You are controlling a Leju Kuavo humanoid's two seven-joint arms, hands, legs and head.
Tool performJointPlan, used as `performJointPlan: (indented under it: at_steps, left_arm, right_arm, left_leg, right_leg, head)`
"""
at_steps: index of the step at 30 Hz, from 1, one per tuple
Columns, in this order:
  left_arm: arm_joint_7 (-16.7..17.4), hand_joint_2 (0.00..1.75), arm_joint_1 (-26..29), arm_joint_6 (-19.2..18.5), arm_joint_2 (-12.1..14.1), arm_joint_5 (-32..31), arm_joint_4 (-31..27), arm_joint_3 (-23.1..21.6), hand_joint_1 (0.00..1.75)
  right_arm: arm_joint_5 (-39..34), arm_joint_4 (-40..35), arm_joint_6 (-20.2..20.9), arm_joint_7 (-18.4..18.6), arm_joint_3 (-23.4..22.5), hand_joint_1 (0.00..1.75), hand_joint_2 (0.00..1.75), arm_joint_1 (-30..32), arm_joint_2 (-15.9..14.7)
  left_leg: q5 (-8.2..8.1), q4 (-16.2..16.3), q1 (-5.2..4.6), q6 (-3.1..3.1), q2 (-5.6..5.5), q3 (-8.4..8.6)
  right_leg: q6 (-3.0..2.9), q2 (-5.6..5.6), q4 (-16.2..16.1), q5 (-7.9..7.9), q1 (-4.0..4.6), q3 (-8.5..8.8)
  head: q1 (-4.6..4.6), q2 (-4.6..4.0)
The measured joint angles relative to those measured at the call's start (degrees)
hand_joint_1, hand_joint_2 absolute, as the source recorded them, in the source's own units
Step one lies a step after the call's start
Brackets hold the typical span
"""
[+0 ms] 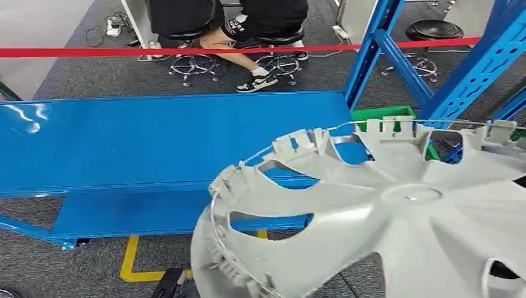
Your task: Take the parts from the cabinet and place them on the table.
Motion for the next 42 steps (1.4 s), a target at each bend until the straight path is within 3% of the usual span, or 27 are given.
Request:
performJointPlan:
  at_steps: [5,7,10,11,12,13,15,16,17,18,21,22,23,25,26,27,28,30,31,32,34,36,37,38,40,41,42]
  left_arm:
    - [0.1,1.75,0.0,0.1,0.1,0.4,0.0,1.0,0.0]
    - [0.1,1.75,0.0,0.1,0.0,0.4,0.0,1.1,0.0]
    - [0.1,1.75,0.0,0.1,0.0,0.4,0.0,1.2,0.0]
    - [0.1,1.75,0.0,0.1,0.0,0.4,0.0,1.3,0.0]
    - [0.2,1.75,0.0,0.1,0.0,0.4,0.0,1.3,0.0]
    - [0.2,1.75,0.0,0.1,0.0,0.5,0.0,1.3,0.0]
    - [0.3,1.75,0.0,0.0,0.0,0.5,0.0,1.3,0.0]
    - [0.4,1.75,0.0,0.0,0.0,0.5,0.0,1.3,0.0]
    - [0.4,1.75,0.0,-0.1,0.3,0.5,0.0,1.4,0.0]
    - [0.5,1.75,0.1,-0.4,0.3,0.5,0.0,1.4,0.0]
    - [0.5,1.75,0.3,-1.1,0.6,0.5,0.0,1.4,0.0]
    - [0.5,1.75,0.2,-1.2,0.6,0.5,0.0,1.4,0.0]
    - [0.5,1.75,0.2,-1.2,0.6,0.5,0.0,1.4,0.0]
    - [0.5,1.75,0.2,-1.2,0.7,0.5,0.0,1.4,0.0]
    - [0.5,1.75,0.2,-1.2,0.7,0.5,0.0,1.4,0.0]
    - [0.5,1.75,0.2,-1.2,0.7,0.5,0.0,1.4,0.0]
    - [0.5,1.75,0.2,-1.2,0.8,0.5,0.0,1.4,0.0]
    - [0.6,1.75,0.1,-1.1,0.8,0.5,0.0,1.4,0.0]
    - [0.6,1.75,0.0,-1.0,0.8,0.5,0.0,1.4,0.0]
    - [0.6,1.75,-0.2,-0.7,0.8,0.5,0.0,1.4,0.0]
    - [0.6,1.75,-0.4,-0.6,0.6,0.5,0.0,1.4,0.0]
    - [0.6,1.75,-0.2,-0.6,0.6,0.5,0.0,1.4,0.0]
    - [0.6,1.75,-0.1,-0.6,0.5,0.5,0.0,1.4,0.0]
    - [0.6,1.75,-0.1,-0.6,0.5,0.5,0.0,1.4,0.0]
    - [0.7,1.75,-0.1,-0.7,0.5,0.4,0.0,1.4,0.0]
    - [0.7,1.75,-0.1,-0.7,0.5,0.4,0.0,1.4,0.0]
    - [0.7,1.75,-0.1,-0.7,0.5,0.4,0.0,1.4,0.0]
  right_arm:
    - [-1.2,-1.0,1.0,-0.2,-2.7,1.75,1.75,1.2,-0.6]
    - [-1.8,-1.2,2.0,-0.4,-3.9,1.75,1.75,1.8,-0.9]
    - [-2.1,-1.3,2.6,-0.6,-4.9,1.75,1.75,2.3,-1.2]
    - [-2.1,-1.3,2.8,-0.6,-5.0,1.75,1.75,2.7,-1.3]
    - [-2.1,-1.3,2.9,-0.6,-5.3,1.75,1.75,3.0,-1.3]
    - [-2.1,-1.3,3.1,-0.5,-5.5,1.75,1.75,3.0,-1.3]
    - [-2.1,-1.3,3.3,-0.5,-5.7,1.75,1.75,3.0,-1.3]
    - [-2.0,-1.3,3.5,-0.4,-5.8,1.75,1.75,3.0,-1.3]
    - [-2.0,-1.1,3.5,-0.4,-5.8,1.75,1.75,3.0,-1.3]
    - [-2.0,-1.1,3.7,-0.3,-5.9,1.75,1.75,3.1,-1.3]
    - [-1.9,-1.0,3.8,-0.3,-6.0,1.75,1.75,3.2,-1.3]
    - [-1.9,-1.0,3.8,-0.3,-6.0,1.75,1.75,3.1,-1.3]
    - [-1.9,-1.0,3.8,-0.3,-6.1,1.75,1.75,3.2,-1.3]
    - [-1.9,-0.9,3.8,-0.3,-6.2,1.75,1.75,3.2,-1.3]
    - [-1.8,-0.9,3.8,-0.3,-6.2,1.75,1.75,3.2,-1.3]
    - [-1.7,-0.8,3.9,-0.3,-6.2,1.75,1.75,3.2,-1.3]
    - [-1.6,-0.7,4.0,-0.3,-6.2,1.75,1.75,3.3,-1.3]
    - [-1.2,-0.7,4.1,-0.3,-6.2,1.75,1.75,3.4,-1.3]
    - [-1.1,-0.7,4.2,-0.3,-6.2,1.75,1.75,3.4,-1.5]
    - [-1.0,-0.7,4.2,-0.3,-6.2,1.75,1.75,3.5,-1.6]
    - [-1.0,-0.6,4.6,-0.4,-6.3,1.75,1.75,3.7,-2.2]
    - [-1.0,-0.5,5.3,-0.5,-6.4,1.75,1.75,4.0,-2.6]
    - [-1.0,-0.4,5.4,-0.5,-6.4,1.75,1.75,4.2,-2.8]
    - [-1.0,-0.3,5.6,-0.5,-6.6,1.75,1.75,4.3,-2.9]
    - [-1.0,-0.3,5.9,-0.6,-6.7,1.75,1.75,4.4,-3.1]
    - [-1.0,-0.2,5.9,-0.7,-6.7,1.75,1.75,4.6,-3.2]
    - [-1.0,-0.2,5.9,-0.7,-6.8,1.75,1.75,4.8,-3.2]
  left_leg:
    - [0.09,0.0,-0.59,0.94,0.01,0.07]
    - [0.66,-1.2,-0.03,1.55,0.19,0.66]
    - [0.58,-1.2,0.03,1.7,0.24,0.65]
    - [0.58,-1.2,0.03,1.69,0.24,0.64]
    - [0.59,-1.2,0.05,1.66,0.24,0.65]
    - [0.6,-1.1,0.15,1.59,0.22,0.65]
    - [0.45,-0.7,0.66,0.92,0.11,0.66]
    - [0.29,-0.3,0.73,0.33,0.07,0.58]
    - [0.37,-0.2,0.36,-0.16,-0.05,0.32]
    - [0.65,-0.1,0.13,-0.56,-0.1,0.36]
    - [1.42,-0.2,0.32,-1.57,-0.13,-0.12]
    - [0.25,0.3,0.42,-1.8,0.17,-0.46]
    - [-2.58,2.9,0.36,-1.95,0.31,-1.42]
    - [-8.26,11.9,0.36,-2.15,0.32,-4.64]
    - [-10.12,16.0,0.35,-2.1,0.33,-5.92]
    - [-10.42,17.8,0.33,-1.99,0.32,-6.11]
    - [-9.29,17.0,0.29,-1.75,0.32,-5.07]
    - [-5.38,9.9,0.0,-0.92,0.32,0.13]
    - [-4.47,5.0,-0.26,-0.3,0.32,3.64]
    - [-5.26,1.3,-0.59,0.05,0.37,6.46]
    - [-5.46,-0.6,-0.68,0.01,0.28,6.74]
    - [-4.62,-0.8,-0.82,0.64,0.27,6.31]
    - [-3.89,-1.2,-0.35,1.0,0.61,5.97]
    - [-3.39,-1.2,-0.37,1.45,0.61,5.48]
    - [-2.46,-1.2,-0.38,1.7,0.69,4.24]
    - [-1.88,-1.2,-0.42,1.74,0.74,3.52]
    - [-1.3,-1.1,-0.45,1.75,0.79,2.83]
  right_leg:
    - [1.01,0.01,-0.4,0.26,-0.62,0.22]
    - [1.27,-0.26,0.8,-1.15,-0.57,-0.45]
    - [1.74,-0.26,13.3,-7.36,-0.57,-6.13]
    - [1.88,-0.27,17.0,-8.36,-0.58,-7.94]
    - [1.97,-0.28,17.8,-7.74,-0.68,-8.45]
    - [2.07,-0.29,15.8,-5.74,-0.8,-7.61]
    - [2.47,-0.39,6.1,-0.49,-1.14,-2.71]
    - [3.1,-0.49,1.8,-0.15,-1.39,-0.56]
    - [2.9,0.03,1.9,-0.42,-0.93,0.18]
    - [1.8,0.31,2.1,-0.06,-1.03,-0.32]
    - [0.05,0.36,2.3,0.33,-0.93,-1.39]
    - [-0.6,0.23,2.2,0.69,-1.04,-1.66]
    - [-1.17,0.16,2.2,1.06,-1.01,-2.09]
    - [-1.81,-0.12,2.2,1.75,-0.78,-3.13]
    - [-1.93,-0.2,2.2,2.17,-0.61,-3.7]
    - [-1.94,-0.23,2.2,2.57,-0.45,-4.24]
    - [-1.9,-0.24,2.2,2.97,-0.31,-4.78]
    - [-1.7,-0.22,2.2,3.8,-0.08,-5.7]
    - [-1.49,-0.2,2.2,4.18,-0.07,-5.92]
    - [-1.18,-0.19,2.3,4.47,0.13,-6.18]
    - [-0.51,-0.37,2.2,5.39,0.15,-6.41]
    - [0.21,-0.42,1.6,6.37,0.0,-6.37]
    - [0.46,-0.36,1.9,5.86,-0.15,-7.07]
    - [0.69,-0.43,3.3,3.4,-0.06,-7.64]
    - [1.14,-0.44,11.2,-3.04,-0.1,-9.7]
    - [1.3,-0.43,15.8,-5.4,-0.05,-10.72]
    - [1.37,-0.42,18.5,-5.75,-0.03,-10.93]
  head:
    - [-0.02,0.0]
    - [0.09,0.0]
    - [0.19,0.0]
    - [0.26,0.0]
    - [0.2,0.0]
    - [0.26,0.0]
    - [0.22,0.0]
    - [0.26,0.0]
    - [0.61,0.0]
    - [0.48,0.0]
    - [0.42,0.0]
    - [0.33,0.0]
    - [0.15,0.0]
    - [0.09,0.0]
    - [0.07,0.0]
    - [0.07,0.0]
    - [0.07,0.0]
    - [0.04,0.0]
    - [0.09,0.0]
    - [0.04,0.0]
    - [0.11,0.0]
    - [0.06,0.0]
    - [0.05,0.0]
    - [0.24,0.0]
    - [0.55,0.0]
    - [0.48,0.0]
    - [0.61,0.0]
